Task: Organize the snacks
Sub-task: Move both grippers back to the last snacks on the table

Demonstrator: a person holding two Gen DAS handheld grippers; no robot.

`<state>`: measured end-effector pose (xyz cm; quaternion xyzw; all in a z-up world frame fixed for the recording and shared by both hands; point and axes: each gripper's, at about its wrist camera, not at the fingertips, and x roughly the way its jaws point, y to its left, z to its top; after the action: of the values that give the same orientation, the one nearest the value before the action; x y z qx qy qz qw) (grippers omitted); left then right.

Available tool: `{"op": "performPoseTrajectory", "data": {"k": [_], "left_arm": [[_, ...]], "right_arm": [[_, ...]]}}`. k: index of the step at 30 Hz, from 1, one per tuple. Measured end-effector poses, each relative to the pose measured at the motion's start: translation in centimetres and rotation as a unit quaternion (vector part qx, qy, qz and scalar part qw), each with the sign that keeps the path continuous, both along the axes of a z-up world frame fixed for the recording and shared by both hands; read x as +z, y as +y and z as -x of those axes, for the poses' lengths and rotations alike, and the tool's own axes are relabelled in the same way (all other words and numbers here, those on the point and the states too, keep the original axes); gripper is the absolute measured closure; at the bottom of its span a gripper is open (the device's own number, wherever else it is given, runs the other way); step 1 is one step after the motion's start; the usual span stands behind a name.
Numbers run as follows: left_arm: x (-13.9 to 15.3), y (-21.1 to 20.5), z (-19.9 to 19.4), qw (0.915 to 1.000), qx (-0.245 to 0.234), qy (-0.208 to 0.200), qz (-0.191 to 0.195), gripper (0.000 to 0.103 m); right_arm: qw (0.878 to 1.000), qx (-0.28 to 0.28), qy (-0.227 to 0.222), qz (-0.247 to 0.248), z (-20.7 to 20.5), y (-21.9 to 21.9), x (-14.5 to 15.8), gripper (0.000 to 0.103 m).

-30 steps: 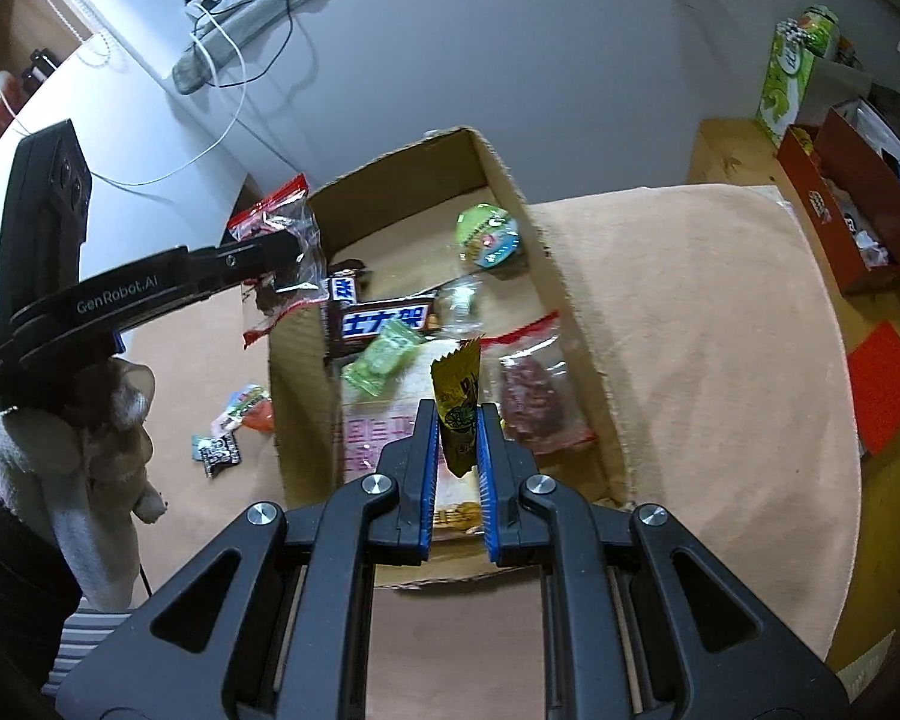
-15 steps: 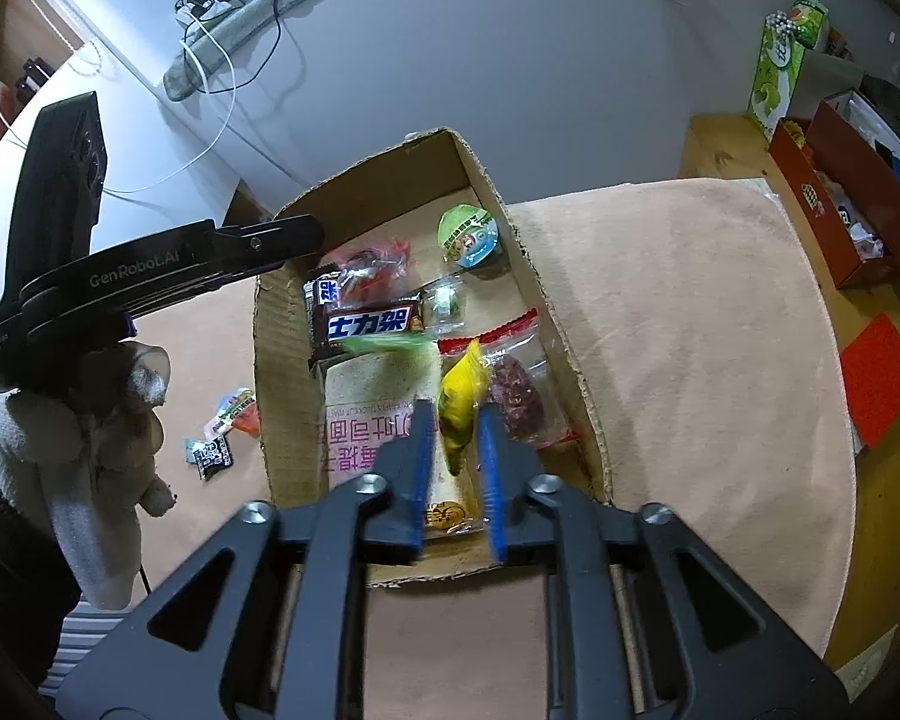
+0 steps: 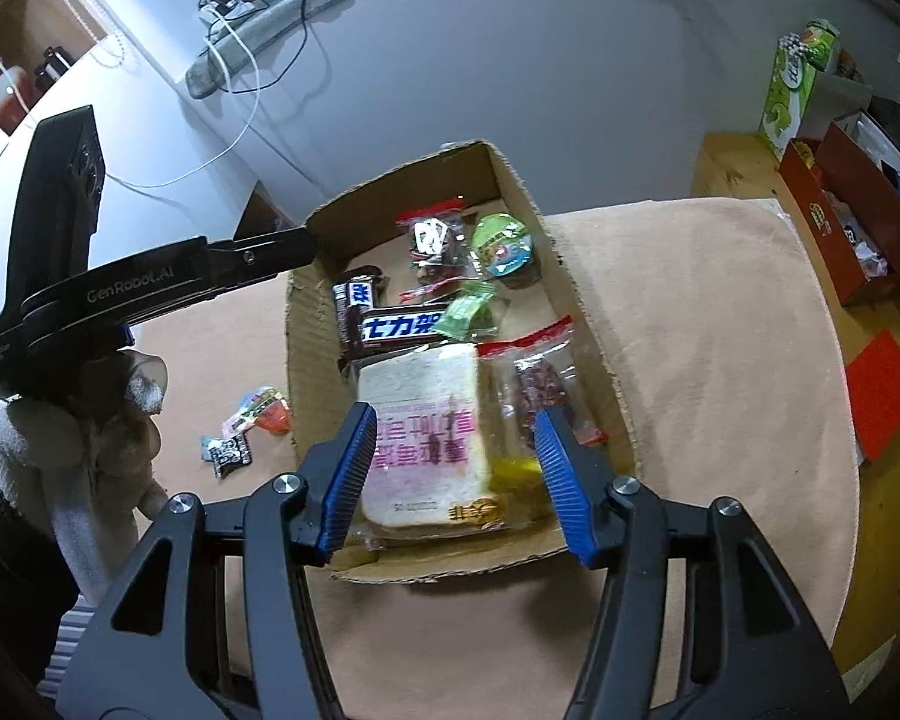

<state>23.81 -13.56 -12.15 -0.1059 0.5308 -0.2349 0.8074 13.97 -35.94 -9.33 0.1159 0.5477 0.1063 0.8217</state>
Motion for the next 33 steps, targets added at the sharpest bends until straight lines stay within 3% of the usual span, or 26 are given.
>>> {"op": "performPoseTrajectory", "data": {"k": [15,24,33], "left_arm": [[1.3,8.6,2.8,0.9979,0.064,-0.011,0.001,0.053],[0.0,13.2,5.9,0.9946,0.104,0.005,-0.001,0.053],[-2.3,16.0,9.3,0.9933,0.109,0.016,-0.035,0.053]], "right_arm": [[0.999,0.045,-0.016,-0.017,0.4,4.8,1.4,0.045],[0.995,0.093,-0.013,-0.036,0.9,8.9,1.4,0.045],[0.99,0.136,0.005,-0.047,1.4,13.3,0.1,0.045]]}}
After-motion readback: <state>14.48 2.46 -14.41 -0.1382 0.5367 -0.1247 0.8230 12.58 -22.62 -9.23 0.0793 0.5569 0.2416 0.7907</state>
